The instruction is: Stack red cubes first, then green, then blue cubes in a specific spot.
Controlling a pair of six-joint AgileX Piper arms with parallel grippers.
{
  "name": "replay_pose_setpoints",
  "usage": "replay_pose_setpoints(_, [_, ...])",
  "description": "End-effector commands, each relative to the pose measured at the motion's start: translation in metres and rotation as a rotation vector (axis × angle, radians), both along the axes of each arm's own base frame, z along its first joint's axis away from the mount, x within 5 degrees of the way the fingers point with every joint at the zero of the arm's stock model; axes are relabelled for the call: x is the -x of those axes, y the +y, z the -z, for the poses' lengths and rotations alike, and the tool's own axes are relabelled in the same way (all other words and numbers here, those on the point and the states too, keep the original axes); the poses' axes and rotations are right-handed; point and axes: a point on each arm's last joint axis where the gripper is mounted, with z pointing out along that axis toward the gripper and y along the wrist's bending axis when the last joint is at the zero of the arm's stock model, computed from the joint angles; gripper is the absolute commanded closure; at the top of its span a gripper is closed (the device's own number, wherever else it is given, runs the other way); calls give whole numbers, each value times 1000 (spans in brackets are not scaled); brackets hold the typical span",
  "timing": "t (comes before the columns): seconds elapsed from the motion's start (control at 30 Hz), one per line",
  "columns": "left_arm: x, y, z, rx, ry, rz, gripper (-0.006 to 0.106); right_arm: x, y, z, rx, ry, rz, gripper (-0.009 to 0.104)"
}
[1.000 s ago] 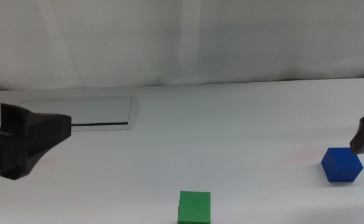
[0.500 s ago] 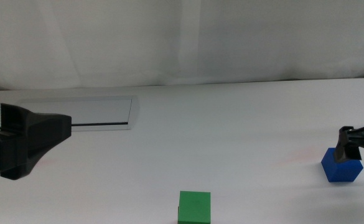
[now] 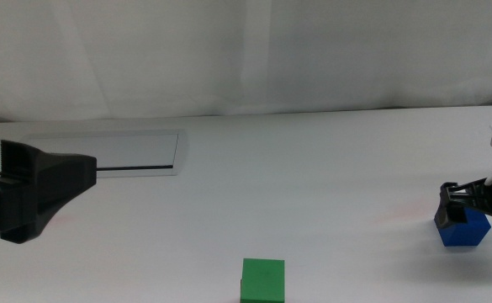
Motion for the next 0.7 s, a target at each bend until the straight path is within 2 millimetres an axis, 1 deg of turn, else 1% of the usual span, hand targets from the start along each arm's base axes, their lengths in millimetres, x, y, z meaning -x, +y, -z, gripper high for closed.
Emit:
replay_pose_setpoints(0.0, [1,0,0,13,3,3,9,-4,-1,1,2,-16,-4,-8])
replay_pose_setpoints(0.13, [1,0,0,13,3,3,9,-5,-1,7,3,-3,-3,-6])
replay_pose_setpoints(0.2, [1,0,0,13,3,3,11,-6,-1,11,4,3,-3,-4])
replay_pose_setpoints(0.27, [1,0,0,13,3,3,12,-7,-1,13,4,7,-3,0])
replay_pose_setpoints(0.33, [1,0,0,13,3,3,12,-9,-1,16,5,9,-2,6])
replay_pose_setpoints(0.37, [1,0,0,13,3,3,12,-9,-1,17,5,9,-2,12])
replay_pose_setpoints(0.4, [1,0,0,13,3,3,12,-10,-1,20,6,13,-1,27])
replay_pose_setpoints(0.43, [1,0,0,13,3,3,12,-11,-1,22,6,17,-1,35])
replay_pose_setpoints(0.47, [1,0,0,13,3,3,12,-11,-1,24,8,19,-6,46])
replay_pose_setpoints(0.6, [1,0,0,13,3,3,12,-12,-1,25,11,18,-10,82])
replay_pose_setpoints(0.63, [1,0,0,13,3,3,12,-12,-1,24,11,14,-9,93])
replay_pose_setpoints(0.67, [1,0,0,13,3,3,12,-13,-1,24,13,15,-14,97])
